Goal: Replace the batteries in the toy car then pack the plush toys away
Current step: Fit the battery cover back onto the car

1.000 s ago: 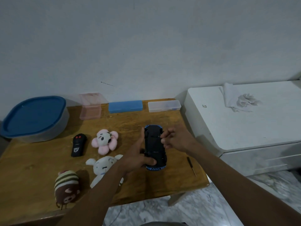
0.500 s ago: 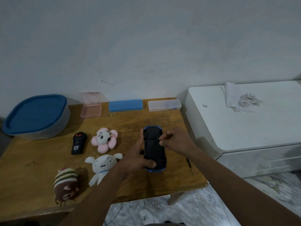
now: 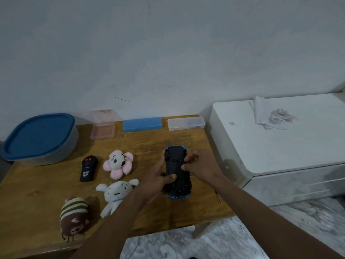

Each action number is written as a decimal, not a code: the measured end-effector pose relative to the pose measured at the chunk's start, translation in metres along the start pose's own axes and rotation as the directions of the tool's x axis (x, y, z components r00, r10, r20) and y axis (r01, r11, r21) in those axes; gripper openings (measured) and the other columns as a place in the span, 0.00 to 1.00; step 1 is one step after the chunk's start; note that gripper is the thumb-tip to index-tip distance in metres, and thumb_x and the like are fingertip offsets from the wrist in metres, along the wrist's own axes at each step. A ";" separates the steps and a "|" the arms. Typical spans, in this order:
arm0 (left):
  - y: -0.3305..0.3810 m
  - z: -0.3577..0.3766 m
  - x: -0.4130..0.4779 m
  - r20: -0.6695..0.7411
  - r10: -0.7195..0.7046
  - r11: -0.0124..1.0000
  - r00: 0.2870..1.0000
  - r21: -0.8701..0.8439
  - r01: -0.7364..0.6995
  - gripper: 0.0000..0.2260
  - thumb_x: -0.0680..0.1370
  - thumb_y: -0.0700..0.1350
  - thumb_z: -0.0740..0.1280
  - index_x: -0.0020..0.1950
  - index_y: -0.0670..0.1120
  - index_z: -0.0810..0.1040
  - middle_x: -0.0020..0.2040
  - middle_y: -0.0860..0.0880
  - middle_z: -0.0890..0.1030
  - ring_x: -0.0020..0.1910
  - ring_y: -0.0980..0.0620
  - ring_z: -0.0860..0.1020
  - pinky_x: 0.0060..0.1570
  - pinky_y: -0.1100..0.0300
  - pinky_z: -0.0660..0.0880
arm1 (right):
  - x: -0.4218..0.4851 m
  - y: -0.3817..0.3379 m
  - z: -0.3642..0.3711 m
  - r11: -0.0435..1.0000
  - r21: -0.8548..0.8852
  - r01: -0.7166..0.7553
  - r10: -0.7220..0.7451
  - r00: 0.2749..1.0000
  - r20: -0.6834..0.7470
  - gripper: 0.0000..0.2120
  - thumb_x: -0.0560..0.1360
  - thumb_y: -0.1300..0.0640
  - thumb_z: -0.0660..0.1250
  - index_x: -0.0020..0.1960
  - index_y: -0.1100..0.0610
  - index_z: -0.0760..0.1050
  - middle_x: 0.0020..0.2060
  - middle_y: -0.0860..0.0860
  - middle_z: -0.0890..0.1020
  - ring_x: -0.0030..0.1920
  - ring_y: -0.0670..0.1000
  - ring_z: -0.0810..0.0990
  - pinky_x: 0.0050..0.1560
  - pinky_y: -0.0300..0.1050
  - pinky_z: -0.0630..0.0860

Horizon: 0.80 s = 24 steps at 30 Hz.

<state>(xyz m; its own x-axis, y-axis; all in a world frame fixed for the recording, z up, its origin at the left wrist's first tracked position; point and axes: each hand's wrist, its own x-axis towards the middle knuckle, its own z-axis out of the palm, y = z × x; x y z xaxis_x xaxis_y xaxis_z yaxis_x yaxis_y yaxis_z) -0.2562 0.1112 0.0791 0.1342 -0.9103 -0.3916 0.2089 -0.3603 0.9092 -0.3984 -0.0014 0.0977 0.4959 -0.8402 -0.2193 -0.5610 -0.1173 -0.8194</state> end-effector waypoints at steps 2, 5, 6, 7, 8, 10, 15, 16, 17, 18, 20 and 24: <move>0.001 0.000 0.000 0.008 0.011 1.000 1.000 -0.013 -0.011 0.37 0.78 0.34 0.65 0.71 0.69 0.57 0.64 0.51 0.78 0.62 0.46 0.77 0.58 0.41 0.76 | 0.000 0.000 0.000 0.999 0.031 -0.035 0.036 0.999 -0.029 0.12 0.65 0.61 0.78 0.40 0.52 0.75 0.41 0.52 0.81 0.41 0.51 0.83 0.40 0.50 0.84; 0.000 0.001 0.000 0.018 0.022 1.000 1.000 -0.018 -0.022 0.37 0.77 0.33 0.66 0.71 0.70 0.59 0.64 0.52 0.78 0.63 0.46 0.77 0.58 0.39 0.75 | -0.002 0.002 -0.001 0.986 0.109 -0.126 0.132 0.990 -0.047 0.15 0.63 0.61 0.79 0.43 0.53 0.74 0.41 0.53 0.82 0.41 0.51 0.83 0.39 0.50 0.84; 0.001 0.002 -0.001 0.024 0.022 1.000 0.999 -0.017 -0.021 0.36 0.77 0.32 0.66 0.69 0.71 0.61 0.64 0.52 0.78 0.63 0.46 0.77 0.58 0.38 0.75 | -0.002 0.003 -0.001 0.983 0.116 -0.141 0.147 0.988 -0.049 0.16 0.63 0.61 0.79 0.43 0.54 0.74 0.42 0.53 0.82 0.41 0.51 0.83 0.39 0.49 0.84; 0.001 0.003 -0.001 0.025 0.016 1.000 1.000 -0.023 -0.015 0.36 0.77 0.31 0.66 0.67 0.72 0.63 0.65 0.52 0.78 0.63 0.45 0.76 0.58 0.38 0.75 | -0.004 0.004 -0.002 0.982 0.117 -0.146 0.152 0.987 -0.051 0.16 0.63 0.61 0.79 0.44 0.54 0.74 0.42 0.52 0.82 0.41 0.50 0.83 0.39 0.49 0.84; 0.000 0.004 0.000 0.026 0.006 0.999 1.000 -0.033 -0.005 0.36 0.77 0.31 0.65 0.66 0.72 0.63 0.65 0.52 0.77 0.63 0.45 0.77 0.58 0.38 0.75 | -0.005 0.005 -0.002 0.982 0.122 -0.146 0.153 0.987 -0.055 0.16 0.63 0.61 0.79 0.44 0.54 0.74 0.42 0.52 0.82 0.42 0.50 0.83 0.39 0.48 0.84; -0.002 0.006 0.001 0.023 -0.021 0.998 1.000 -0.054 0.022 0.37 0.76 0.30 0.65 0.69 0.70 0.62 0.66 0.50 0.77 0.62 0.44 0.77 0.58 0.37 0.75 | -0.007 0.007 -0.002 0.976 0.150 -0.160 0.170 0.984 -0.060 0.15 0.64 0.62 0.78 0.44 0.55 0.74 0.42 0.53 0.81 0.42 0.51 0.83 0.40 0.48 0.83; -0.011 0.014 0.007 0.009 -0.076 0.994 0.997 -0.077 0.077 0.43 0.75 0.29 0.67 0.74 0.68 0.53 0.67 0.50 0.76 0.63 0.43 0.76 0.62 0.34 0.71 | -0.012 0.013 -0.008 0.952 0.216 -0.216 0.228 0.973 -0.030 0.11 0.68 0.66 0.75 0.45 0.59 0.74 0.41 0.54 0.80 0.43 0.52 0.82 0.41 0.46 0.83; -0.012 0.016 0.008 0.009 -0.096 0.992 0.995 -0.080 0.096 0.44 0.74 0.30 0.67 0.75 0.68 0.53 0.67 0.50 0.75 0.63 0.43 0.75 0.62 0.35 0.70 | -0.013 0.016 -0.010 0.949 0.223 -0.222 0.234 0.972 -0.029 0.11 0.68 0.67 0.75 0.45 0.59 0.75 0.41 0.55 0.80 0.43 0.53 0.83 0.41 0.46 0.83; -0.012 0.018 0.009 0.016 -0.111 0.990 0.994 -0.082 0.112 0.43 0.74 0.30 0.68 0.75 0.67 0.54 0.67 0.49 0.75 0.63 0.43 0.75 0.62 0.35 0.70 | -0.013 0.018 -0.012 0.946 0.236 -0.224 0.236 0.972 -0.023 0.10 0.68 0.67 0.75 0.44 0.60 0.75 0.41 0.55 0.80 0.43 0.53 0.83 0.41 0.46 0.83; -0.013 0.021 0.010 0.023 -0.124 0.988 0.992 -0.087 0.126 0.41 0.75 0.31 0.67 0.74 0.67 0.55 0.67 0.49 0.75 0.63 0.43 0.75 0.62 0.35 0.70 | -0.013 0.021 -0.014 0.940 0.255 -0.228 0.239 0.971 -0.012 0.09 0.69 0.67 0.74 0.44 0.61 0.75 0.41 0.56 0.81 0.44 0.54 0.83 0.42 0.47 0.83; -0.013 0.028 0.011 0.021 -0.146 0.983 0.989 -0.107 0.148 0.39 0.76 0.31 0.66 0.74 0.65 0.57 0.64 0.49 0.77 0.62 0.43 0.76 0.61 0.36 0.71 | -0.012 0.028 -0.019 0.918 0.304 -0.254 0.264 0.964 0.007 0.06 0.72 0.66 0.71 0.45 0.62 0.75 0.42 0.59 0.82 0.42 0.55 0.84 0.44 0.49 0.83; -0.017 0.040 0.010 0.018 -0.185 0.968 0.983 -0.171 0.185 0.37 0.77 0.29 0.63 0.75 0.63 0.57 0.57 0.53 0.78 0.57 0.45 0.78 0.55 0.42 0.77 | -0.003 0.065 -0.025 0.942 0.134 -0.309 0.324 0.939 -0.113 0.03 0.72 0.63 0.69 0.43 0.58 0.77 0.39 0.56 0.83 0.40 0.53 0.83 0.46 0.51 0.83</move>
<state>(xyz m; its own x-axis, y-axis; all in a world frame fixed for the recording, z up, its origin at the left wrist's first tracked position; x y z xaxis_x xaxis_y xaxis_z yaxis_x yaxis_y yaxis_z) -0.2975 0.0995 0.0654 0.0762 -0.8316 -0.5501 0.3928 -0.4821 0.7831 -0.4526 -0.0200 0.0583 0.2095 -0.8870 -0.4116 -0.5928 0.2195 -0.7749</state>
